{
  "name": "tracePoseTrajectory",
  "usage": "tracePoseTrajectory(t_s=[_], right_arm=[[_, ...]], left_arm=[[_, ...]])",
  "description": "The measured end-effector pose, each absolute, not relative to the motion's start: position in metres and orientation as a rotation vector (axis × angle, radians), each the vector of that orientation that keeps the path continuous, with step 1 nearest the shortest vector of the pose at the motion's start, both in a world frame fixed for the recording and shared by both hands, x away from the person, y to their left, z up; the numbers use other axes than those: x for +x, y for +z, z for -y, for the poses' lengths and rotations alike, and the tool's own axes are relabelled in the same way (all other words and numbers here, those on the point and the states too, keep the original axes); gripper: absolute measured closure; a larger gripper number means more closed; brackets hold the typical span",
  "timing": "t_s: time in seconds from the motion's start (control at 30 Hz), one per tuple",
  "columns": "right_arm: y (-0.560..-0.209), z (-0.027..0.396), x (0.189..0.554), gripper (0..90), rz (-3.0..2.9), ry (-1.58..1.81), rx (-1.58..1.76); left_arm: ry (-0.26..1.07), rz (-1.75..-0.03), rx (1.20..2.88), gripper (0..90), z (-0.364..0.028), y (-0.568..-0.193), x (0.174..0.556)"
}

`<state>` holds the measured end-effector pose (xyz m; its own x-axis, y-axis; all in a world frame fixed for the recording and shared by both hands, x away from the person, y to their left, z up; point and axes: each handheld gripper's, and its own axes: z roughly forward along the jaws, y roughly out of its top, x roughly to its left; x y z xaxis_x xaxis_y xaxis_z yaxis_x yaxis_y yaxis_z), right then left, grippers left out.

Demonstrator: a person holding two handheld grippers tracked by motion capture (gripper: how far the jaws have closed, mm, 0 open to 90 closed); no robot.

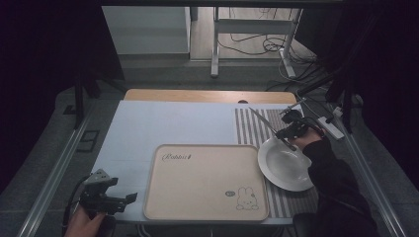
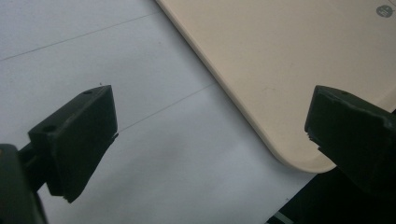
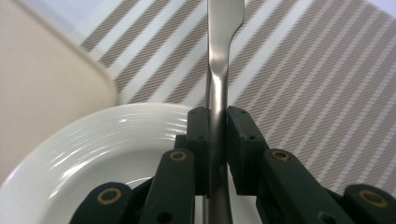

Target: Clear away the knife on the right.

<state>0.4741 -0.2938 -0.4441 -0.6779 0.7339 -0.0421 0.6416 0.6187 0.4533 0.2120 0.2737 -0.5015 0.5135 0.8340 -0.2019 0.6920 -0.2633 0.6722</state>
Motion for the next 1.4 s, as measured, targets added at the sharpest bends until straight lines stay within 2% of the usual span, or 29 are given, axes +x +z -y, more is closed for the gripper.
tracePoseTrajectory(t_s=[1.03, 1.4], right_arm=[[-0.453, 0.208, 0.372, 80.5, -2.799, 0.639, 0.851], [-0.469, 0.182, 0.342, 80.5, -2.878, 0.628, 0.779]], left_arm=[[0.253, -1.242, 2.032, 3.6, -0.273, -0.502, 0.212], [0.255, -1.241, 2.034, 3.6, -0.273, -0.502, 0.212]])
